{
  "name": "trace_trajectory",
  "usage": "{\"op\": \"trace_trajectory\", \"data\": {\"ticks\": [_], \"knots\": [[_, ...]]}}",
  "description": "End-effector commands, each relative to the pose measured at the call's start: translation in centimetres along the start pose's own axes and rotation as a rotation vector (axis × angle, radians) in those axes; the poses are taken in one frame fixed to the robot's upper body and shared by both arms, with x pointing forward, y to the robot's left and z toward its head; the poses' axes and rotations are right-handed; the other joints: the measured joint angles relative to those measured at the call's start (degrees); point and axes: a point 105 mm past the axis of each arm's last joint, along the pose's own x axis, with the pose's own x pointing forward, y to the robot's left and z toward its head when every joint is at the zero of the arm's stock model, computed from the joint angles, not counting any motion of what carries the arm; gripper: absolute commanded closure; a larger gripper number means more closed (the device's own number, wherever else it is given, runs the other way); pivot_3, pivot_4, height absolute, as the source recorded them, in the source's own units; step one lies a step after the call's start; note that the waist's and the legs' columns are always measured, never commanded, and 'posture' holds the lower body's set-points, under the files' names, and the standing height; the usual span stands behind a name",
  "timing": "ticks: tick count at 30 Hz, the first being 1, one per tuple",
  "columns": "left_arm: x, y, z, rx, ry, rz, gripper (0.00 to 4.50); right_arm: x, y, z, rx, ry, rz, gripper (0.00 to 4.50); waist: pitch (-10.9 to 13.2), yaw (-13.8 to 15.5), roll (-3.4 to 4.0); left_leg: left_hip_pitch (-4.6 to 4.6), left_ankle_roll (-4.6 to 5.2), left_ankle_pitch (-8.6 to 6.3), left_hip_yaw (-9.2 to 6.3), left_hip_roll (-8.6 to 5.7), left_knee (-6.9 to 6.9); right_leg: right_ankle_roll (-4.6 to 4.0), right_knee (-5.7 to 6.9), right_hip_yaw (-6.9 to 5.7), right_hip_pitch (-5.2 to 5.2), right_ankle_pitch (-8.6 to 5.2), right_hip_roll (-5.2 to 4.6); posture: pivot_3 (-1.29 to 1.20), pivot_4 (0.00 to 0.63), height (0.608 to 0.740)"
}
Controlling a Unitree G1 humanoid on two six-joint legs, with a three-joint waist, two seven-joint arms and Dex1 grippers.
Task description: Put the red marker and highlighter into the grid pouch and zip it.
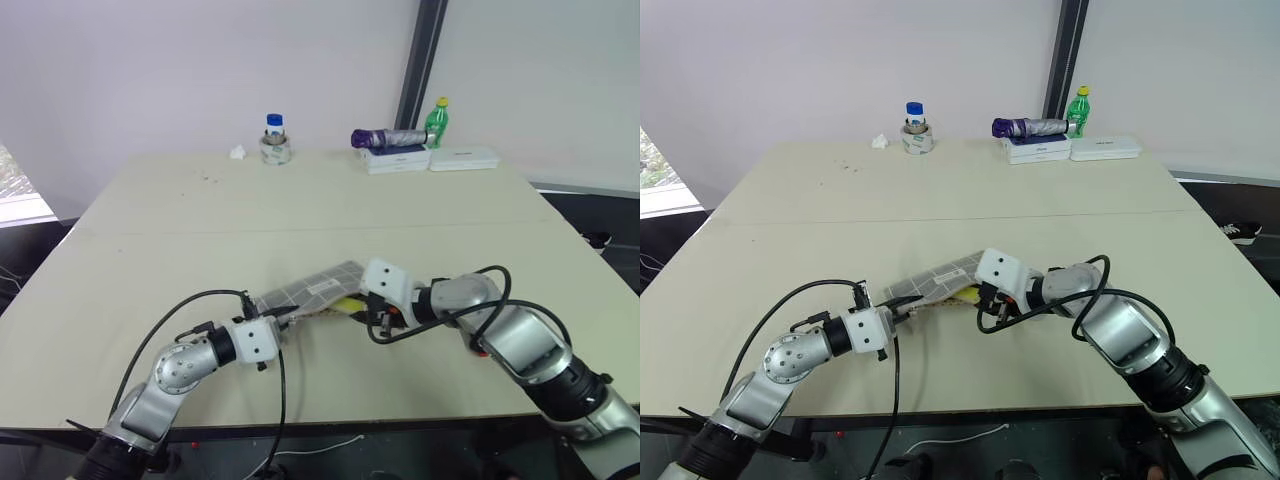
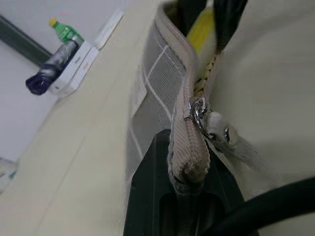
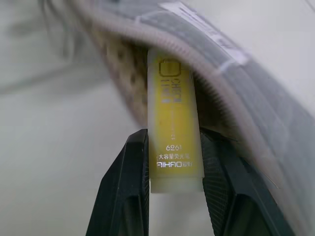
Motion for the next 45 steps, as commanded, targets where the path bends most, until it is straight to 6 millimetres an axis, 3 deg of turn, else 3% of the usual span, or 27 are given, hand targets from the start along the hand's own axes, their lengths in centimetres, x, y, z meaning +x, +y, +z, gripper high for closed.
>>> {"op": "trace_trajectory", "data": {"ticks": [1, 4, 11, 12, 17, 18, 22, 24, 29, 33, 38, 41, 45], "knots": [[0.6, -0.2, 1.8, 0.025, -0.076, -0.023, 4.50, -0.1, -0.1, 2.8, -0.063, -0.088, 0.000, 3.62, 0.00, 0.03, 0.00, 0.00, 0.00, 0.00, 0.00, 0.00, 0.00, 0.00, 0.00, 0.00, 0.00, 0.00, 0.00, 0.00, 0.150, 0.737], [1.0, -0.2, 2.1, 0.019, -0.087, -0.015, 4.50, 0.0, -0.2, 3.2, -0.038, -0.111, 0.005, 3.62, 0.00, 0.10, 0.00, 0.00, 0.00, 0.00, 0.00, -0.01, 0.00, 0.00, 0.00, 0.00, 0.01, 0.00, 0.00, 0.00, 0.150, 0.737], [1.1, 0.9, 1.1, -0.055, -0.026, 0.089, 4.50, -1.7, -1.3, 3.4, 0.017, -0.145, -0.037, 0.19, 0.00, 0.15, 0.00, -0.01, 0.00, 0.00, -0.02, -0.02, 0.01, 0.00, 0.00, -0.02, 0.02, 0.00, -0.01, 0.00, 0.150, 0.737], [1.1, 1.3, 0.8, -0.070, -0.010, 0.113, 4.50, -2.2, -1.6, 3.3, 0.023, -0.151, -0.045, 0.08, 0.00, 0.15, -0.01, -0.01, 0.00, 0.00, -0.03, -0.02, 0.02, 0.00, 0.00, -0.02, 0.02, 0.00, 0.00, 0.00, 0.150, 0.737], [1.0, 3.2, -0.8, -0.106, 0.077, 0.252, 4.50, -4.9, -2.6, 2.3, 0.068, -0.160, -0.080, 0.08, 0.00, 0.27, -0.01, 0.00, 0.01, 0.00, -0.04, -0.03, 0.03, 0.00, 0.00, -0.07, 0.06, 0.00, 0.00, 0.00, 0.150, 0.737], [1.0, 3.8, -1.3, -0.115, 0.106, 0.300, 4.50, -5.8, -3.1, 1.3, 0.105, -0.147, -0.107, 0.08, 0.00, 0.27, -0.01, 0.00, 0.01, 0.00, -0.03, -0.04, 0.03, 0.00, 0.00, -0.07, 0.08, 0.00, 0.00, 0.00, 0.150, 0.737], [1.5, 4.6, -1.9, -0.165, 0.142, 0.383, 4.50, -8.4, -5.2, -4.0, 0.252, -0.012, -0.278, 0.08, 0.01, 0.38, -0.04, 0.00, 0.01, 0.00, 0.00, -0.06, 0.09, 0.01, -0.03, -0.18, 0.19, 0.00, -0.02, 0.00, 0.150, 0.737], [2.1, 4.5, -1.5, -0.185, 0.121, 0.392, 4.50, -10.2, -6.1, -8.0, 0.356, 0.097, -0.406, 0.08, 0.01, 0.39, -0.04, 0.00, 0.01, 0.00, 0.02, -0.08, 0.09, 0.02, -0.04, -0.20, 0.21, 0.00, -0.02, 0.00, 0.150, 0.737], [3.6, 3.8, 0.1, -0.225, 0.042, 0.367, 4.50, -13.2, -5.1, -13.2, 0.528, 0.223, -0.541, 0.08, 0.00, 0.34, -0.03, -0.01, 0.01, 0.00, 0.06, -0.07, 0.08, 0.02, -0.04, -0.21, 0.20, 0.00, -0.03, 0.00, 0.150, 0.737], [4.3, 3.1, 1.0, -0.239, -0.013, 0.322, 4.50, -13.4, -3.3, -14.6, 0.617, 0.247, -0.546, 0.08, 0.00, 0.16, -0.01, 0.01, 0.01, 0.00, 0.11, -0.07, 0.10, 0.02, -0.03, -0.20, 0.21, 0.00, -0.02, 0.00, 0.150, 0.737], [4.9, 2.8, 1.6, -0.247, -0.054, 0.282, 4.50, -12.9, -2.0, -14.8, 0.734, 0.201, -0.545, 0.08, -0.01, 0.31, -0.01, 0.03, 0.01, 0.00, 0.10, -0.06, 0.12, 0.01, -0.02, -0.21, 0.26, 0.00, 0.00, 0.00, 0.150, 0.737], [5.1, 2.7, 1.8, -0.246, -0.066, 0.271, 4.50, -12.7, -2.0, -14.9, 0.773, 0.190, -0.567, 0.94, 0.00, 0.39, -0.02, 0.03, 0.01, 0.00, 0.08, -0.07, 0.14, 0.02, -0.03, -0.22, 0.29, 0.00, -0.02, 0.00, 0.150, 0.737], [5.2, 3.0, 1.8, -0.244, -0.070, 0.272, 4.50, -12.7, -2.4, -15.1, 0.787, 0.183, -0.596, 2.96, -0.01, 0.37, -0.02, 0.03, 0.02, 0.00, 0.06, -0.08, 0.15, 0.02, -0.04, -0.24, 0.30, 0.00, -0.02, 0.00, 0.150, 0.737]]}}
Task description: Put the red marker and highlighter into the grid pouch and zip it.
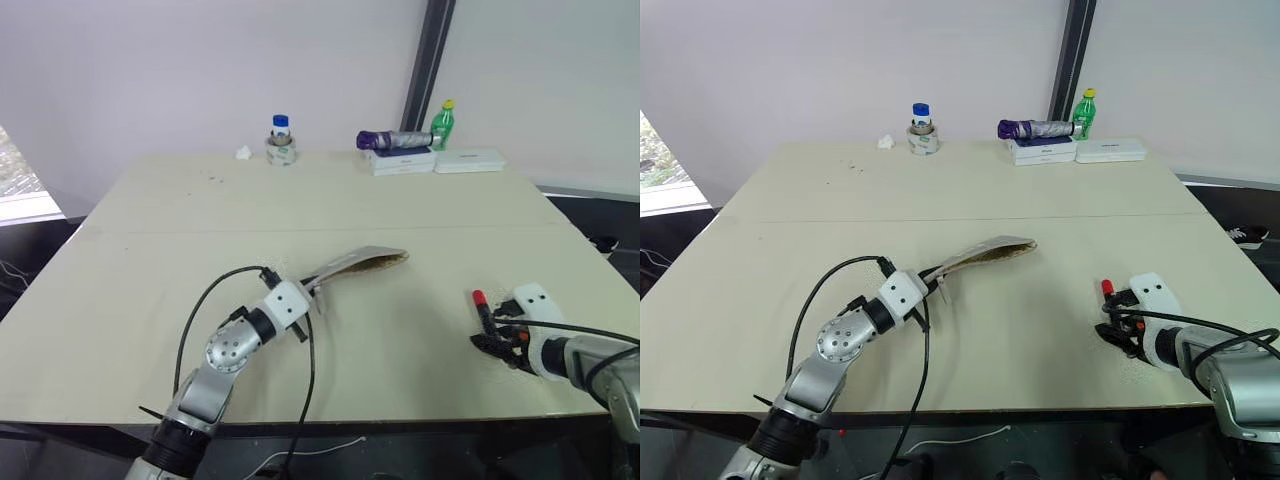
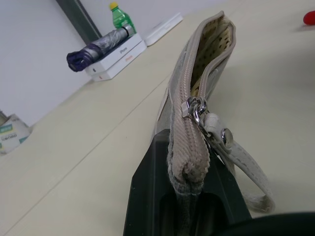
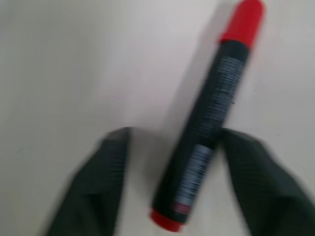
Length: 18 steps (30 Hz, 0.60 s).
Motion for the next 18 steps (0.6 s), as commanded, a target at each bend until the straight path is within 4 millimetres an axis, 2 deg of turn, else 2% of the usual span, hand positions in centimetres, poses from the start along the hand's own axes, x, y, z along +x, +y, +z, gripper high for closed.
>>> {"op": "trace_trajectory", "data": {"ticks": [1, 2, 3, 6, 8, 13, 18], "knots": [[0.3, 0.5, 1.3, 0.016, -0.059, 0.007, 4.50, -0.4, -0.4, 1.1, 0.000, -0.046, -0.027, 3.47, 0.00, -0.02, 0.00, 0.00, 0.00, 0.00, 0.00, 0.00, -0.01, 0.00, 0.00, 0.00, 0.00, 0.00, 0.00, 0.00, 0.150, 0.737], [0.3, 0.6, 1.2, 0.017, -0.058, 0.009, 4.50, -0.4, -0.5, 1.2, -0.008, -0.048, -0.031, 3.99, 0.00, -0.09, 0.00, 0.00, 0.00, 0.00, 0.00, 0.00, -0.01, 0.00, 0.00, 0.00, 0.00, 0.00, 0.00, 0.00, 0.150, 0.737], [0.2, 0.7, 1.2, 0.020, -0.056, 0.013, 4.50, -0.4, -0.5, 1.5, -0.034, -0.052, -0.034, 4.19, 0.00, -0.09, 0.00, 0.00, 0.00, 0.00, 0.00, 0.00, -0.01, 0.00, 0.00, 0.00, 0.00, 0.00, 0.00, 0.00, 0.150, 0.737], [0.1, 1.0, 1.1, 0.027, -0.051, 0.025, 4.50, -0.7, 0.2, 2.9, -0.194, -0.086, -0.022, 4.19, 0.00, -0.10, 0.01, 0.00, 0.00, 0.00, 0.01, 0.00, -0.02, 0.00, 0.00, 0.00, -0.02, 0.00, 0.00, 0.00, 0.150, 0.737], [0.1, 1.3, 1.1, 0.039, -0.051, 0.033, 4.50, -1.5, 2.1, 5.0, -0.320, -0.147, 0.059, 4.19, 0.00, -0.17, 0.02, 0.00, 0.00, 0.00, 0.01, 0.00, -0.01, 0.00, 0.00, -0.01, -0.02, 0.00, 0.00, 0.00, 0.150, 0.737], [0.0, 1.3, 1.2, 0.062, -0.059, 0.025, 4.50, -3.2, 5.1, 7.9, -0.532, -0.211, 0.179, 4.19, 0.02, -0.12, 0.00, 0.00, 0.00, 0.00, -0.01, 0.02, -0.02, 0.01, -0.03, -0.04, -0.02, -0.01, 0.02, 0.00, 0.150, 0.737], [0.0, 0.9, 1.5, 0.072, -0.072, 0.002, 4.50, -3.0, 6.0, 9.0, -0.627, -0.211, 0.190, 4.19, 0.02, 0.13, -0.02, -0.02, 0.01, 0.00, -0.08, 0.01, -0.01, 0.01, -0.12, -0.09, 0.05, 0.00, -0.01, 0.00, 0.150, 0.737]]}}
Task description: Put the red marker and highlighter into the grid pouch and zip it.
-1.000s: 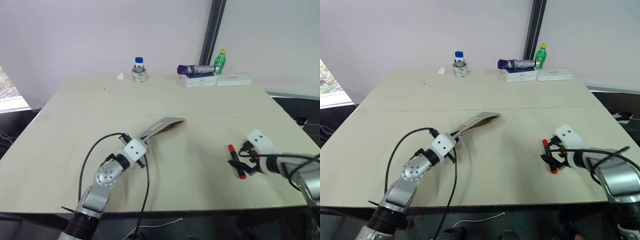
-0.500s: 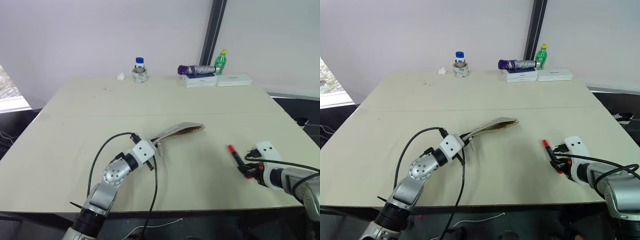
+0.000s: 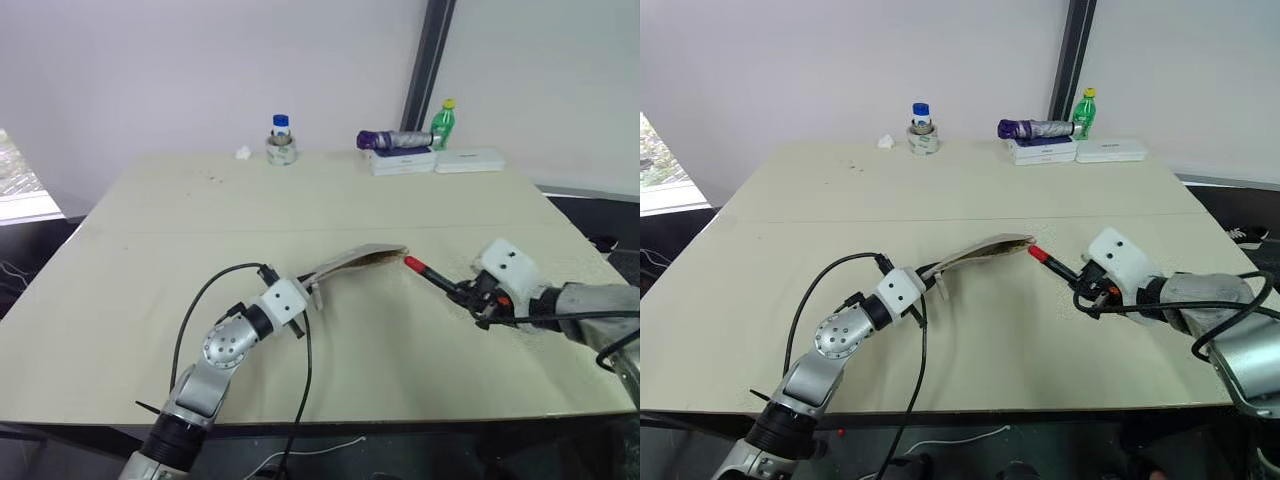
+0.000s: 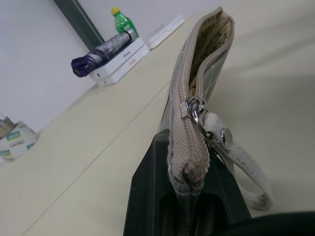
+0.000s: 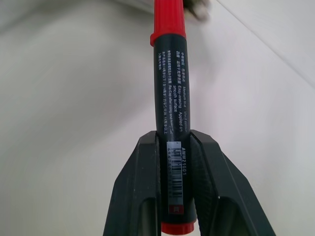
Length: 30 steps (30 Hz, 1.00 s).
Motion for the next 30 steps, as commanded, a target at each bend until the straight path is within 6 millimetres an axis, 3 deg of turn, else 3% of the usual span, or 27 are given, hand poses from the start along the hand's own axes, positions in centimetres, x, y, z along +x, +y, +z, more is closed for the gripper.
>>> {"op": "trace_trajectory", "data": {"ticks": [1, 17, 30], "knots": [[0.2, 0.2, 1.5, 0.031, -0.063, 0.001, 4.50, 0.0, -0.1, 0.9, -0.087, 0.003, -0.002, 4.19, 0.00, 0.08, 0.00, 0.00, 0.00, 0.00, -0.01, 0.00, 0.00, 0.00, -0.01, 0.00, 0.01, 0.00, -0.01, 0.00, 0.150, 0.737], [-0.1, -1.8, 1.9, 0.098, -0.089, -0.113, 4.50, 1.8, 0.0, 1.1, -0.257, 0.059, 0.017, 4.19, 0.00, -0.12, 0.01, -0.01, 0.01, -0.01, 0.00, 0.00, -0.01, 0.00, -0.02, 0.00, -0.02, 0.00, -0.02, 0.00, 0.150, 0.737], [-0.4, -3.9, 2.8, 0.101, -0.126, -0.279, 4.50, 4.8, 4.3, 4.1, -0.582, -0.019, 0.166, 4.19, -0.01, -0.24, 0.02, -0.01, 0.01, -0.01, 0.00, 0.01, -0.04, 0.00, -0.02, 0.01, -0.05, 0.00, -0.02, 0.00, 0.150, 0.737]]}}
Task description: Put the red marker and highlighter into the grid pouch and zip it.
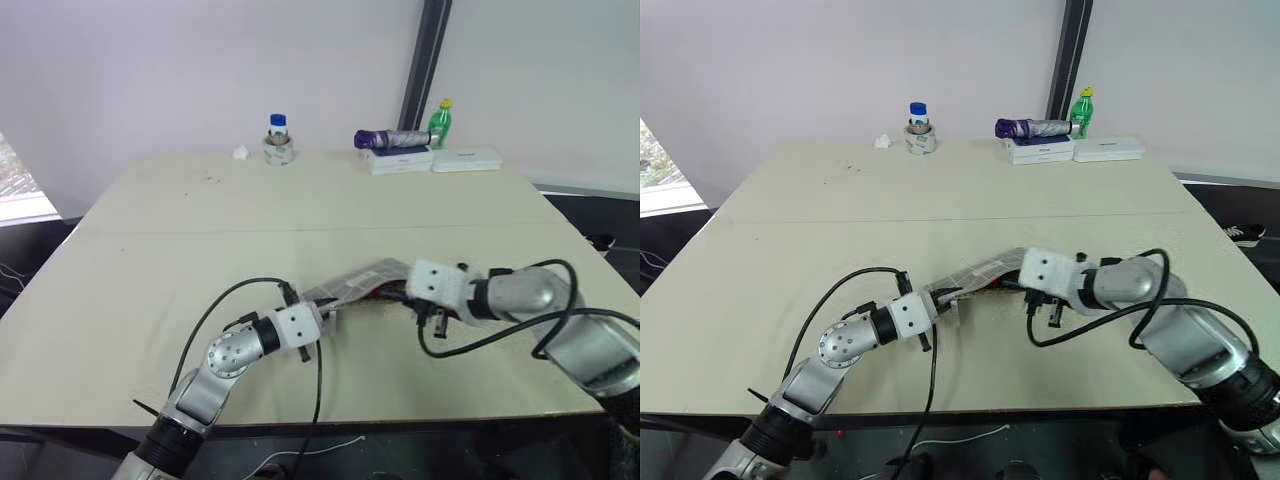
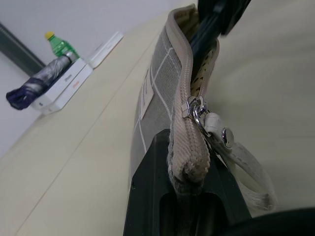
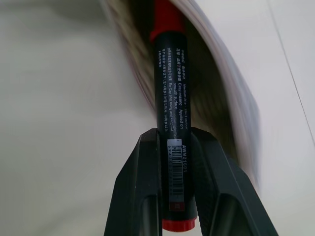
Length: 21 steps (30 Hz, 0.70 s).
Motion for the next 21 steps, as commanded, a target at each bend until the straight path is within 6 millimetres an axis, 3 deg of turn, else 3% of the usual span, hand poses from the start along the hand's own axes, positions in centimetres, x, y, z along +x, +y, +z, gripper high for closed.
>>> {"op": "trace_trajectory", "data": {"ticks": [1, 6, 13, 21], "knots": [[0.2, 0.0, 1.7, 0.021, -0.066, -0.019, 4.50, 0.1, -0.5, 1.8, -0.112, -0.040, -0.023, 4.19, 0.00, 0.09, 0.00, 0.00, 0.00, 0.00, 0.00, 0.00, 0.01, 0.00, 0.00, 0.00, 0.00, 0.00, 0.00, 0.00, 0.150, 0.737], [0.0, -0.2, 1.8, 0.015, -0.065, -0.024, 4.50, 0.4, -0.9, 2.8, -0.124, -0.074, -0.022, 4.19, 0.00, 0.08, 0.00, 0.00, 0.00, 0.00, -0.04, -0.01, 0.01, 0.00, 0.00, 0.00, 0.00, 0.00, -0.01, 0.00, 0.150, 0.737], [-0.2, 0.9, 1.7, -0.087, -0.052, 0.054, 4.50, -1.8, -2.6, 4.2, -0.075, -0.181, -0.086, 0.79, 0.00, 0.09, 0.00, 0.00, 0.00, 0.00, -0.06, 0.00, 0.01, 0.00, 0.00, 0.00, 0.01, 0.00, -0.01, 0.00, 0.150, 0.737], [1.1, 4.4, 1.2, -0.426, -0.011, 0.235, 4.50, -5.5, -3.3, 5.1, 0.077, -0.339, -0.079, 0.79, 0.00, 0.17, -0.01, 0.01, 0.00, 0.00, -0.09, -0.02, 0.09, 0.01, 0.01, -0.08, 0.13, 0.01, -0.01, 0.00, 0.150, 0.737]]}}
